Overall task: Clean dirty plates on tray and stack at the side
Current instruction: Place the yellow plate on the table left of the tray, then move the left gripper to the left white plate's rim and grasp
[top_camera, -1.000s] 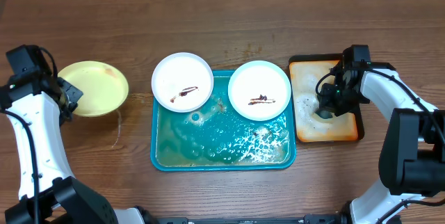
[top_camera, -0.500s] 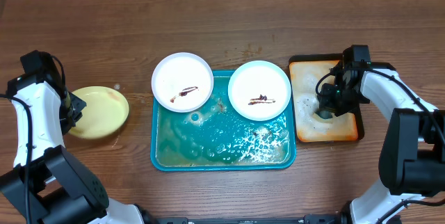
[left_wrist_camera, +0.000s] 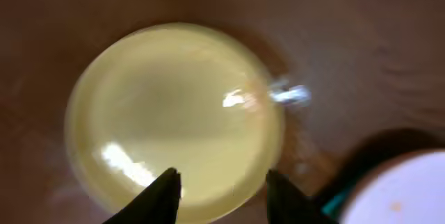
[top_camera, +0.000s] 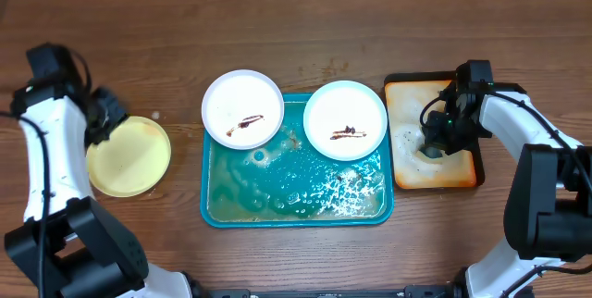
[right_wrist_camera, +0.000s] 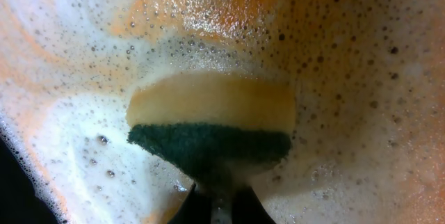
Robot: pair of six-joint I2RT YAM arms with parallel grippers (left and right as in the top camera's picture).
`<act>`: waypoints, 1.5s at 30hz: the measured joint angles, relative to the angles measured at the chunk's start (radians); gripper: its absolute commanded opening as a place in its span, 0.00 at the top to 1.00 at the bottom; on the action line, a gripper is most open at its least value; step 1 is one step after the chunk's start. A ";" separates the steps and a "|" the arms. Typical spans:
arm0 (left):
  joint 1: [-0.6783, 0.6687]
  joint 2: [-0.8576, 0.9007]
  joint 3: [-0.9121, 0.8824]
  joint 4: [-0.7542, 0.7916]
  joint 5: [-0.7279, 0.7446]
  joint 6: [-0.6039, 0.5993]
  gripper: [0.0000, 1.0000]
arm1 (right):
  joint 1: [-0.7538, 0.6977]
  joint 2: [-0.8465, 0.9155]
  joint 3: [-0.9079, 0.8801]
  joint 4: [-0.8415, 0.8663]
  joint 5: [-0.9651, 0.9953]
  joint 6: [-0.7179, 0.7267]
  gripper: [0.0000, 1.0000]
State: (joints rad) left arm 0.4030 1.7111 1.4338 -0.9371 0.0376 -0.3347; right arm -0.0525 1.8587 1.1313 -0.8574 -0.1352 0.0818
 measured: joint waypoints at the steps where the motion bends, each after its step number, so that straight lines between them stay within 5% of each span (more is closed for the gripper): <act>1: -0.024 0.000 0.008 0.031 0.039 0.033 0.51 | 0.000 0.000 0.000 0.000 0.000 0.000 0.91; 11: -0.253 0.013 0.013 0.302 0.191 0.330 0.38 | 0.000 0.000 0.000 0.001 0.000 -0.001 0.96; 26: -0.351 0.299 0.013 0.475 0.206 0.492 0.39 | 0.000 0.000 0.000 0.003 0.011 -0.001 0.96; 45: -0.351 0.351 0.013 0.369 0.206 0.529 0.70 | 0.000 0.000 0.000 0.003 0.012 -0.001 0.96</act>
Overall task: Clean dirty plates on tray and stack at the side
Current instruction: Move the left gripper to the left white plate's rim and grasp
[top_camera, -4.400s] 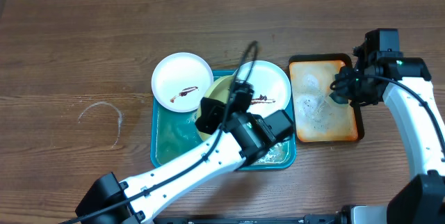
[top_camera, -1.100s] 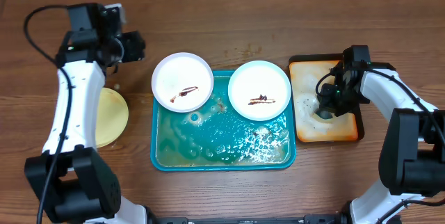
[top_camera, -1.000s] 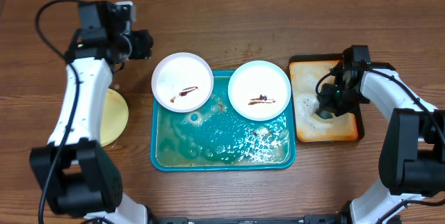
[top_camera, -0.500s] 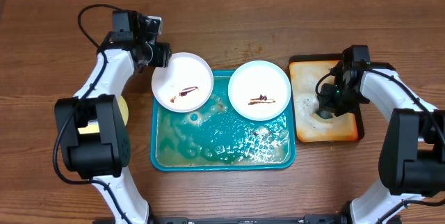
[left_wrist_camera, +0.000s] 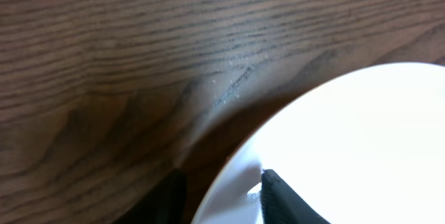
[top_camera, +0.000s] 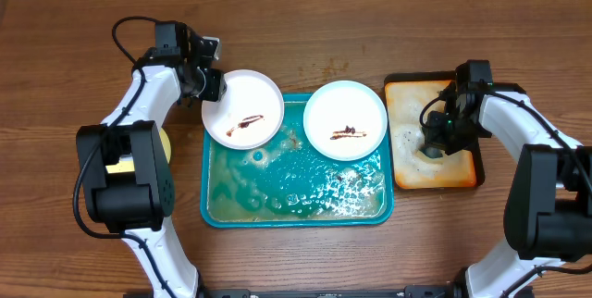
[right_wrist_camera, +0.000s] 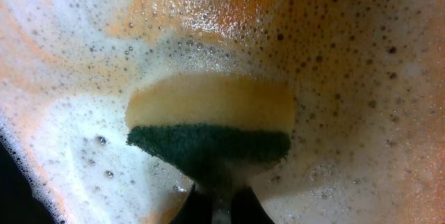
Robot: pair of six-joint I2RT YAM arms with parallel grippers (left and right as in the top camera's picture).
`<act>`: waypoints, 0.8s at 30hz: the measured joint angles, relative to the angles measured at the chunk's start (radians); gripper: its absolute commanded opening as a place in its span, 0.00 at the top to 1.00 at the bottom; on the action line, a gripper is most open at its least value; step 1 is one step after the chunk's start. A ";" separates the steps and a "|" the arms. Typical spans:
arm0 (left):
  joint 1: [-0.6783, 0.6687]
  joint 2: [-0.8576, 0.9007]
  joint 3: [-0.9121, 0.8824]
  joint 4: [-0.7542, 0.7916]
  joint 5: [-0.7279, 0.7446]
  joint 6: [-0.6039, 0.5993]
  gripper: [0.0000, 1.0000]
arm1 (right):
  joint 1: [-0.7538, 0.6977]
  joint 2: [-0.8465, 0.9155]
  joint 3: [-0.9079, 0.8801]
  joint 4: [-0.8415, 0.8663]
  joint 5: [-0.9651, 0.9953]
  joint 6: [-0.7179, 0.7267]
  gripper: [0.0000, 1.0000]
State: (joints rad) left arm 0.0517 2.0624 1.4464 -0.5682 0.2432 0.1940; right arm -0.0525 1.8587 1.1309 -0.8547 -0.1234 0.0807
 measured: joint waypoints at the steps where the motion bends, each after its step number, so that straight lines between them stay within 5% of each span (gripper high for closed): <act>1: 0.000 0.000 0.000 -0.008 0.000 0.001 0.75 | 0.000 0.000 0.000 0.000 0.000 0.000 0.96; 7: 0.000 0.000 0.000 -0.046 0.000 0.007 0.94 | 0.000 0.000 0.000 -0.001 0.000 0.001 0.96; 24: 0.000 -0.050 0.000 -0.222 -0.048 -0.082 0.96 | 0.000 0.000 0.000 -0.002 0.000 0.000 0.96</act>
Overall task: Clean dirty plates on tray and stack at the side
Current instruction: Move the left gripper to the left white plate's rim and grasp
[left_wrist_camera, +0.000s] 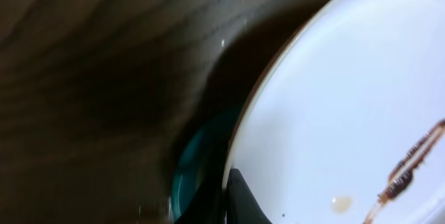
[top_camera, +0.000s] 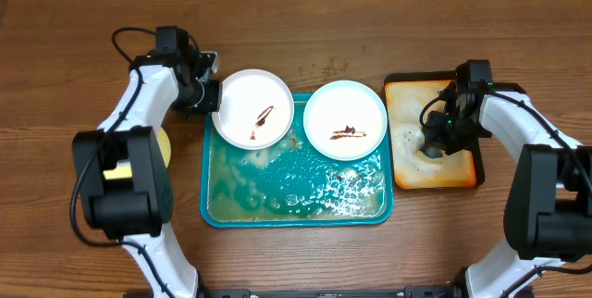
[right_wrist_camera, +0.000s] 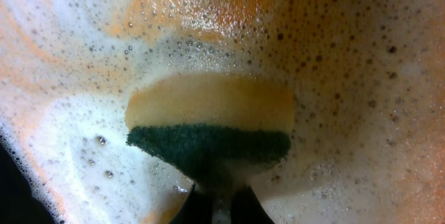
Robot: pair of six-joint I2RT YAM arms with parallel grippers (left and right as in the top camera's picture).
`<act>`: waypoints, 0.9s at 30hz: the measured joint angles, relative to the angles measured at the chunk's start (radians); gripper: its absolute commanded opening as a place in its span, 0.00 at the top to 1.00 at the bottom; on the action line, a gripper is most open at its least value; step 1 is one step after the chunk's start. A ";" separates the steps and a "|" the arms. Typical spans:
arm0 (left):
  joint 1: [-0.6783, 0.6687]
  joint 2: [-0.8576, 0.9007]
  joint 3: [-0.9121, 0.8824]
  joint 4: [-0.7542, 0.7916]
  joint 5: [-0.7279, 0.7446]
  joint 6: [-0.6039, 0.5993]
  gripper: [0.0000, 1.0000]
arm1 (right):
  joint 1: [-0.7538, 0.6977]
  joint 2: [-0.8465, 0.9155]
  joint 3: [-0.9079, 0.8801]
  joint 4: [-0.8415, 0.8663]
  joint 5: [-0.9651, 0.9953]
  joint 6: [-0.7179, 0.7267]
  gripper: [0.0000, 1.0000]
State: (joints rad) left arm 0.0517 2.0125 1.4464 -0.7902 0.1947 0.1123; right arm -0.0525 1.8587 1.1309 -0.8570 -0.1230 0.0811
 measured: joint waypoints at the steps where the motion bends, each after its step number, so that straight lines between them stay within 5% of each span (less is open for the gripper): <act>1: 0.000 -0.020 0.000 -0.024 -0.008 -0.019 0.96 | 0.000 0.000 0.000 0.000 0.000 0.000 0.96; 9: -0.015 -0.258 0.000 -0.308 -0.041 -0.196 0.96 | 0.000 0.000 0.000 0.000 0.000 0.000 0.96; 17: -0.045 -0.293 -0.013 -0.554 -0.066 -0.346 0.96 | 0.000 0.000 0.000 -0.002 0.000 0.000 0.96; 27: -0.134 -0.503 -0.368 -0.354 -0.151 -0.579 0.96 | 0.002 0.000 -0.001 -0.007 -0.013 -0.043 0.96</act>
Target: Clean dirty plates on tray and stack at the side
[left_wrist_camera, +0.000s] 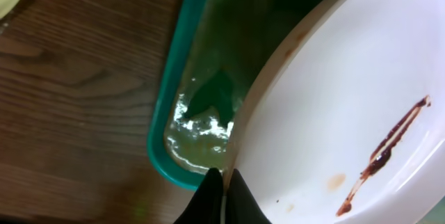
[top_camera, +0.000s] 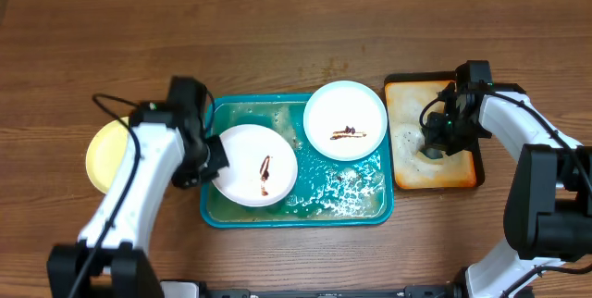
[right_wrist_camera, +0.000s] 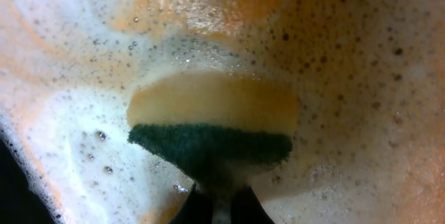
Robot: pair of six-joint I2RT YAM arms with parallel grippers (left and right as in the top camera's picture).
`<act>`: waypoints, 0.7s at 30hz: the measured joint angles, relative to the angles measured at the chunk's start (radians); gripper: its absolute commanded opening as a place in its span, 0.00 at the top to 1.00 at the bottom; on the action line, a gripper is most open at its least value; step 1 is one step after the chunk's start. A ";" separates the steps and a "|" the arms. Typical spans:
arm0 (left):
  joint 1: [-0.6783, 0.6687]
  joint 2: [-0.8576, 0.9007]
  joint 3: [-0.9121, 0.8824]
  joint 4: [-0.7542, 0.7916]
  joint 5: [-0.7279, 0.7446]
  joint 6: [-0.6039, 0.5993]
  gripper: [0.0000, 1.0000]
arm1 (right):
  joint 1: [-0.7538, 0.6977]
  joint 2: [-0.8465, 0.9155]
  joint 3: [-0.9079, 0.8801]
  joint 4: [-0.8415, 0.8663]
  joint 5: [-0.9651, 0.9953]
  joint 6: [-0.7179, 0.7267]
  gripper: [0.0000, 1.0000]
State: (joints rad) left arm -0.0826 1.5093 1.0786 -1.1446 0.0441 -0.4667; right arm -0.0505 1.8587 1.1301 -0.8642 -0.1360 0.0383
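Note:
My left gripper (top_camera: pixel 211 164) (left_wrist_camera: pixel 222 182) is shut on the rim of a white plate (top_camera: pixel 254 166) (left_wrist_camera: pixel 334 113) streaked with brown sauce, holding it over the teal tray (top_camera: pixel 365 207) (left_wrist_camera: pixel 167 140) of soapy water, at its left half. A second stained white plate (top_camera: pixel 345 119) rests on the tray's far right corner. My right gripper (top_camera: pixel 435 139) (right_wrist_camera: pixel 214 206) is shut on a yellow and green sponge (right_wrist_camera: pixel 212 123), pressed into the foamy orange tray (top_camera: pixel 462 173).
A yellow plate (top_camera: pixel 100 155) lies on the wooden table left of the teal tray, partly hidden by my left arm. Foam covers the orange tray's floor (right_wrist_camera: pixel 334 57).
My left gripper has carried the stained plate from the tray's far left corner to a spot over the tray's left half. The right gripper and sponge have not moved.
My left gripper hung open over the yellow plate at the far left. Then it was open at the rim of the left white plate, then shut on that rim. Now it holds the plate over the soapy water. The right gripper kept the sponge in the foam throughout.

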 measured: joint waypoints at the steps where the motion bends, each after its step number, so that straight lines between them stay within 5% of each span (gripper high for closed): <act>1: -0.012 -0.018 -0.026 0.030 -0.004 -0.008 0.96 | 0.001 0.000 0.000 -0.001 -0.006 -0.016 0.96; 11: -0.117 -0.033 -0.158 0.111 -0.016 -0.073 0.96 | 0.060 0.006 0.112 -0.206 0.077 -0.012 0.96; 21: -0.167 -0.033 -0.169 0.102 -0.019 -0.119 0.96 | 0.107 0.004 0.140 -0.152 0.099 -0.009 0.96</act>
State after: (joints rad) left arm -0.2501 1.4765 0.9092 -1.0424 0.0250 -0.5858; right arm 0.0566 1.8629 1.2701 -1.0161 -0.0368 0.0292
